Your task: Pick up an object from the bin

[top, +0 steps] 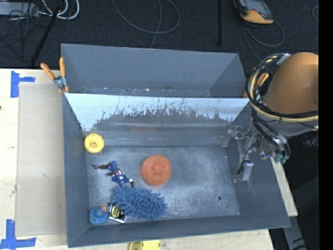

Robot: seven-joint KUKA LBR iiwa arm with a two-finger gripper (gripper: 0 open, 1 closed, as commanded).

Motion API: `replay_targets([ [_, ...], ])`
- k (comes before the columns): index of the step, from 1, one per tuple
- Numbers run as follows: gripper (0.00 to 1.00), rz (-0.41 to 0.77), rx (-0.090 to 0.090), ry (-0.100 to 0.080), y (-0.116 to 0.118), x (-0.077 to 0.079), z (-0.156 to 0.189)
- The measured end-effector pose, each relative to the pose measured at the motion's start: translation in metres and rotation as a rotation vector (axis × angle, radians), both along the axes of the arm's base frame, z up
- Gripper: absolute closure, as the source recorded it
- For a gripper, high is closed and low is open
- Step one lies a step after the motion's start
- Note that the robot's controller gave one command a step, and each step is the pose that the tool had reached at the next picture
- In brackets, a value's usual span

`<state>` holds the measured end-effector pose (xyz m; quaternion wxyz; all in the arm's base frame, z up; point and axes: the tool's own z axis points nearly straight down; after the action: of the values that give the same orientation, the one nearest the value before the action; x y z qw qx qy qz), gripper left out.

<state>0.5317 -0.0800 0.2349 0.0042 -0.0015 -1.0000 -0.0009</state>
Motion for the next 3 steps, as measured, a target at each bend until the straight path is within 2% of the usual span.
replay_targets([
  [1, 0.00, 0.002, -0.002, -0.008, 0.000, 0.001, 0.004],
  [2, 0.00, -0.028, -0.004, -0.016, 0.031, -0.006, -0.035],
  [3, 0.00, -0.100, -0.001, -0.002, 0.050, 0.030, -0.062],
])
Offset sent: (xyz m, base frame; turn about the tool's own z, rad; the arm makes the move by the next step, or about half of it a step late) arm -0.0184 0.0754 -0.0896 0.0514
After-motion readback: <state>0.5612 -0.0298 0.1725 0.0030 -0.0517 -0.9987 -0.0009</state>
